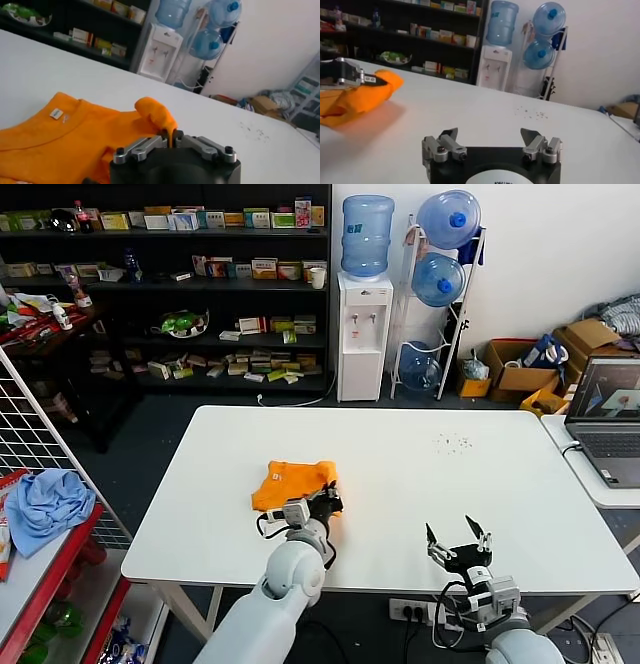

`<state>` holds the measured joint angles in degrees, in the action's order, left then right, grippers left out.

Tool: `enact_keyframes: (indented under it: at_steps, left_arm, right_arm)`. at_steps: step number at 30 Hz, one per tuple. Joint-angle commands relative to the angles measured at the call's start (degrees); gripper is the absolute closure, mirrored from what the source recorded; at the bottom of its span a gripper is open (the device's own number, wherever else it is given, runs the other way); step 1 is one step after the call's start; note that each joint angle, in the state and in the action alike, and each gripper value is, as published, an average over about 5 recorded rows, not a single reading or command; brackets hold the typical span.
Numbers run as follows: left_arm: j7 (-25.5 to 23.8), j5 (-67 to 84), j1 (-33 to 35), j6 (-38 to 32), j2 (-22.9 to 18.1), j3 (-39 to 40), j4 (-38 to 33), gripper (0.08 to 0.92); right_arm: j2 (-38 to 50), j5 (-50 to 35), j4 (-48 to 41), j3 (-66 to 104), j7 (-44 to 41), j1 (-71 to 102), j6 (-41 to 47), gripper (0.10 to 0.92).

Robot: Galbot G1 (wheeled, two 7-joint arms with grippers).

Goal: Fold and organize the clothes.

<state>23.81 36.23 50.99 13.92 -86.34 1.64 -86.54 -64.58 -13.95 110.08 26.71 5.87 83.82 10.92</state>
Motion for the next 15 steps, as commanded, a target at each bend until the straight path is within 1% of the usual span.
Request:
enact_keyframes:
  at_steps: [1, 5, 7, 10, 15]
  left_arm:
    - [-5.5, -2.1, 0.2, -13.7, -8.7, 0.5, 8.6, 0.806]
    - [-9.3, -2.6, 1.2, -17.2, -8.4, 0.7, 5.8, 0.694]
    - [-11.1, -3.8, 2.2, -18.2, -7.1, 0.6, 3.7, 0.634]
    - [-13.9, -7.8, 4.7, -19.3, -2.3, -0.2, -0.2, 0.547]
    - [-17.4, -15.3, 11.9, -21.0, 7.4, -4.0, -6.5, 0.408]
  right_arm:
    - [0.2, -0.3, -0.5, 0.6, 0.1, -0.3, 0.0, 0.203]
    - [-0.1, -0.2, -0.9, 0.9, -0.9, -1.0, 0.2, 0.203]
    - [-0.2, 0.1, -0.9, 1.3, -2.4, -1.3, 0.4, 0.203]
    - [-0.6, 0.8, -1.0, 2.7, -6.3, -1.7, 0.9, 0.203]
    - [-2.8, 1.6, -1.9, 5.5, -11.1, -2.9, 1.8, 0.203]
